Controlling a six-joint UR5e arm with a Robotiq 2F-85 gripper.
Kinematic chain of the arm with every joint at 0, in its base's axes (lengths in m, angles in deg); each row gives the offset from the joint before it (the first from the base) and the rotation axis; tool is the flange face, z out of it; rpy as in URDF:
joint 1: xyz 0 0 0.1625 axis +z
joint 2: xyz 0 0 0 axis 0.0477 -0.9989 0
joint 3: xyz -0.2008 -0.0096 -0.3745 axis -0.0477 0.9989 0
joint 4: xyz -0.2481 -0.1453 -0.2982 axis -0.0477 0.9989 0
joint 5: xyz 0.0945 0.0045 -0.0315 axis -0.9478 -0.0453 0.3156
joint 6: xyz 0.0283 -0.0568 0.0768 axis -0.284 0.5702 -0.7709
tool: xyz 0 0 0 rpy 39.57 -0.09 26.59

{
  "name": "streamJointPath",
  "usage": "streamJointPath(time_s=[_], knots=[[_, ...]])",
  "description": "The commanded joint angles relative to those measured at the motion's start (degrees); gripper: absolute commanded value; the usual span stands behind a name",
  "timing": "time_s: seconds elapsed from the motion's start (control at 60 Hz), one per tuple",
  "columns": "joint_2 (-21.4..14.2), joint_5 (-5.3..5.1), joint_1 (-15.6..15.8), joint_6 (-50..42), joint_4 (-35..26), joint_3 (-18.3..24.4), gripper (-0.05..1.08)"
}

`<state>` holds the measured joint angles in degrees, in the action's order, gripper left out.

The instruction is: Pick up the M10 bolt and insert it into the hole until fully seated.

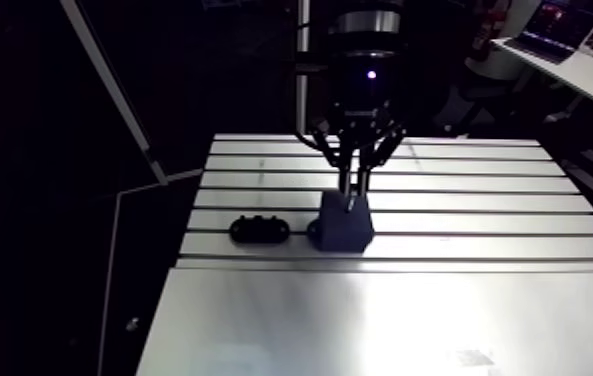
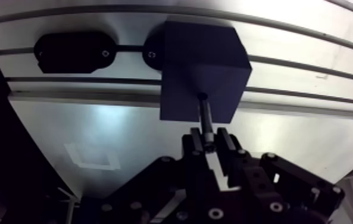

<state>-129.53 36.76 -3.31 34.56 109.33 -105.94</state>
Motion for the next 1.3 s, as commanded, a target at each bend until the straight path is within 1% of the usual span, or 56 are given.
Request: streamJointPath(time_s=[0.017, 1.3], knots=[[0.3, 0.0, -0.1, 0.0, 0.0, 0.1, 1.07], [0.8, 0.0, 0.1, 0.3, 0.8, -0.2, 1.07]])
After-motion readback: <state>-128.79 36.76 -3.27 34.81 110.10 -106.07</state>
